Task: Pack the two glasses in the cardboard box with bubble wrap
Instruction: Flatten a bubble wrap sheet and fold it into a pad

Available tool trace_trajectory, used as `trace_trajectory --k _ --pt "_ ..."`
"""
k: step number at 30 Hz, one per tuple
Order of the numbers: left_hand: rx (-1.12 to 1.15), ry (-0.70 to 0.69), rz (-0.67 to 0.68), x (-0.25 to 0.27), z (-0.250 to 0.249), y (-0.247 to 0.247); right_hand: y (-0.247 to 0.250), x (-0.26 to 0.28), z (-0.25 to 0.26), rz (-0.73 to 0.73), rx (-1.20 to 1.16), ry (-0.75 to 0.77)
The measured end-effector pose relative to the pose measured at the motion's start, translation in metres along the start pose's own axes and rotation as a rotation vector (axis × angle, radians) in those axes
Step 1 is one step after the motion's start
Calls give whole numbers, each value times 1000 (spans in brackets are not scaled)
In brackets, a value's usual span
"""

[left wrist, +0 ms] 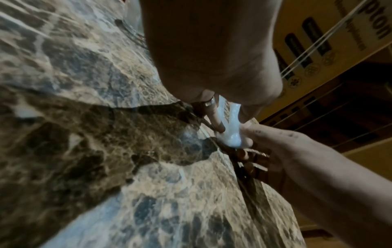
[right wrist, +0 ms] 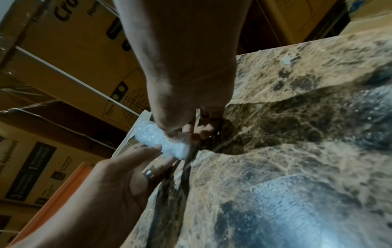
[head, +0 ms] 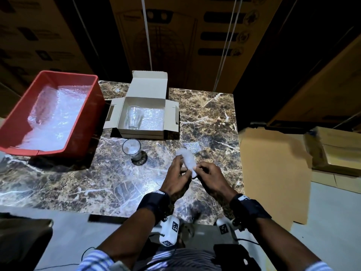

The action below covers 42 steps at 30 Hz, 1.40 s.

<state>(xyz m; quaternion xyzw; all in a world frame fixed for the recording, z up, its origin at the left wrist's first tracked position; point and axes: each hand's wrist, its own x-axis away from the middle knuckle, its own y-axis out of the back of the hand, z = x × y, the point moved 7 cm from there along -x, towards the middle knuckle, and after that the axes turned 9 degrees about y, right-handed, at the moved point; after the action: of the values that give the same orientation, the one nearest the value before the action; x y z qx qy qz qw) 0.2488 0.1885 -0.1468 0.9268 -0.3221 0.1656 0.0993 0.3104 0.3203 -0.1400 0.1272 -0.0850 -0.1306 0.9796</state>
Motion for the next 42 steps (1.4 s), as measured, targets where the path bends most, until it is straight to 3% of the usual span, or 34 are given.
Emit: trace_trajectory --k 6,11,18,21,25,30,35,42 --pt "148 57 -73 -8 1 6 2 -13 -11 -80 180 14" --pt "60 37 -135 -14 -1 14 7 -19 -16 -166 348 -43" --pt "-367 -139 -344 -9 -25 17 5 -23 -9 -197 499 -132" --pt "-621 -235 -328 -12 -26 18 6 -26 -7 -198 562 -141" --pt "-882 -367 -224 -13 -28 8 5 -29 -1 -171 750 -29" --pt "-908 -263 -177 -25 -9 17 0 -25 15 -127 853 175" --pt "-860 -273 -194 -24 -9 22 -13 -15 11 89 847 434" --pt "-844 -302 -205 -22 1 26 -1 -4 -8 214 751 479"
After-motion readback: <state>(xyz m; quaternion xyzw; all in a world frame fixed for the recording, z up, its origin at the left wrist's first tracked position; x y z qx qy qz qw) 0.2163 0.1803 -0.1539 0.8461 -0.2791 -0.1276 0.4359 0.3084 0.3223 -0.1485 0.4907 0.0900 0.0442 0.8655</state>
